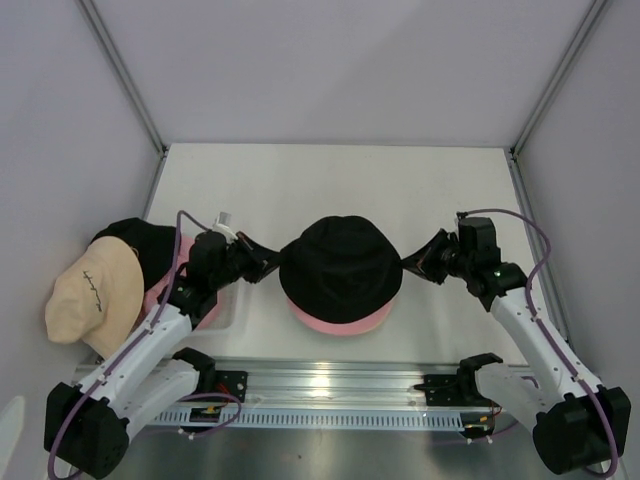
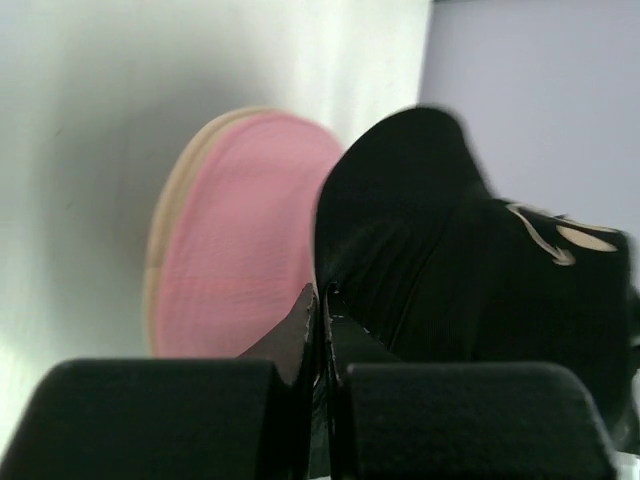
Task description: Stack the hats
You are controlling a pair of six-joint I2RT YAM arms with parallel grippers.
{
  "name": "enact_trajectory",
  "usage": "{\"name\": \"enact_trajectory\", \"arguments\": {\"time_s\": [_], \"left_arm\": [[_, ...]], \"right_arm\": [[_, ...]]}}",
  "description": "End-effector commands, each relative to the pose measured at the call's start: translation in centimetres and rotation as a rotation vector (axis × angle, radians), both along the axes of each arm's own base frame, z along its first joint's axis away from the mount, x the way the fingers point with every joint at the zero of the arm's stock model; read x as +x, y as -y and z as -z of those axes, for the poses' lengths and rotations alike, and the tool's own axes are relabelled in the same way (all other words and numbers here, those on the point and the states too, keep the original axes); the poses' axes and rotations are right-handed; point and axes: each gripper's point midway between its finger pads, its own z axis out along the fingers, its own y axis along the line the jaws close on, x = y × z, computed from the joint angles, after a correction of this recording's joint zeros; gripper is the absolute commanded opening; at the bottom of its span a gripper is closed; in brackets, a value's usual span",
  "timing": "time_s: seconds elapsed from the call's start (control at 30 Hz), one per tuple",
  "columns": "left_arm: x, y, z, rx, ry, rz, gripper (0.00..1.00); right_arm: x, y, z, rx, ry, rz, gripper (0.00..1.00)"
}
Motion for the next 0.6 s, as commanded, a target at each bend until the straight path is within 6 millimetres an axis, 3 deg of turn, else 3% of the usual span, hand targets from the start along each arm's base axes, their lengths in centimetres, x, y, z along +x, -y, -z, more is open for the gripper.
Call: {"name": "enact_trajectory", "arguments": {"time_s": [0.0, 0.07, 0.23, 0.57], "left_arm": [[-1.3, -1.1, 3.9, 0.079, -0.103, -0.049, 0.01], [-2.1, -1.4, 5.8, 0.113, -0.162, -0.046, 0.01], [-3.2, -1.6, 8.1, 0.185, -0.205, -0.038, 0.01], [-4.6, -1.1, 13.0, 0.342, -0.329, 0.005, 0.01]], "right_arm": [[-0.5, 0.8, 2.8, -0.034, -0.053, 0.037, 0.0], [-0.6, 0.8, 3.6, -0.037, -0.064, 0.039, 0.0], [-1.6, 1.2, 7.7, -0.077, -0.146, 0.038, 0.0], [-2.3, 1.6, 11.3, -0.16, -0.165, -0.026, 0.0]]}}
